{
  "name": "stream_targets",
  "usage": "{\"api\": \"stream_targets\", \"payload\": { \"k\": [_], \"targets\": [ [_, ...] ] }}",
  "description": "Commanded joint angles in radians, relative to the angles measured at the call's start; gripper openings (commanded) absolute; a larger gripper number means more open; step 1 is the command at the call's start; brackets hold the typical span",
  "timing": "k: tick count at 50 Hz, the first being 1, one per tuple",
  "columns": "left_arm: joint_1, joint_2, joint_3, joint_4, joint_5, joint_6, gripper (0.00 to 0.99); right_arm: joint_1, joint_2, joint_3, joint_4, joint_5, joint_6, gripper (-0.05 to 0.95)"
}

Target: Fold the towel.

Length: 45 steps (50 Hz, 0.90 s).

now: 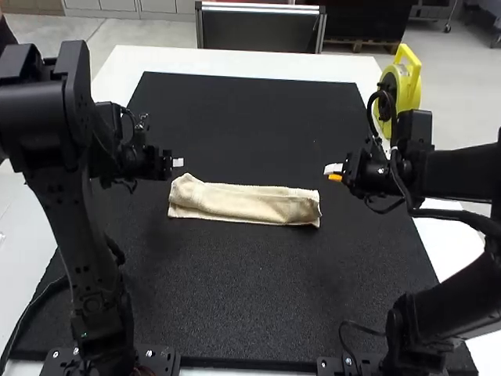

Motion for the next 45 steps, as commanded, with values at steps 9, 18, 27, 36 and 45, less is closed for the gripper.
{"api": "stream_targets", "payload": {
  "k": [9,18,27,36,45],
  "targets": [
    [0.006,-0.035,0.003,0.015,-0.003,-0.002,0.931,-0.002,-0.021,0.024,-0.025,-0.064,0.056,-0.02],
    [0.005,-0.035,0.003,0.017,-0.003,-0.002,0.931,0.019,-0.029,0.013,-0.109,-0.082,0.051,-0.02],
    [0.003,-0.035,0.003,0.019,-0.004,-0.007,0.931,0.041,-0.052,-0.004,-0.137,-0.081,0.053,-0.02],
    [0.003,-0.035,0.003,0.038,-0.004,-0.021,0.931,0.075,-0.048,-0.03,-0.16,-0.078,0.056,-0.02],
    [0.001,-0.035,0.004,0.038,-0.004,-0.022,0.931,0.108,-0.038,-0.033,-0.155,-0.056,0.071,-0.02]
  ]
}}
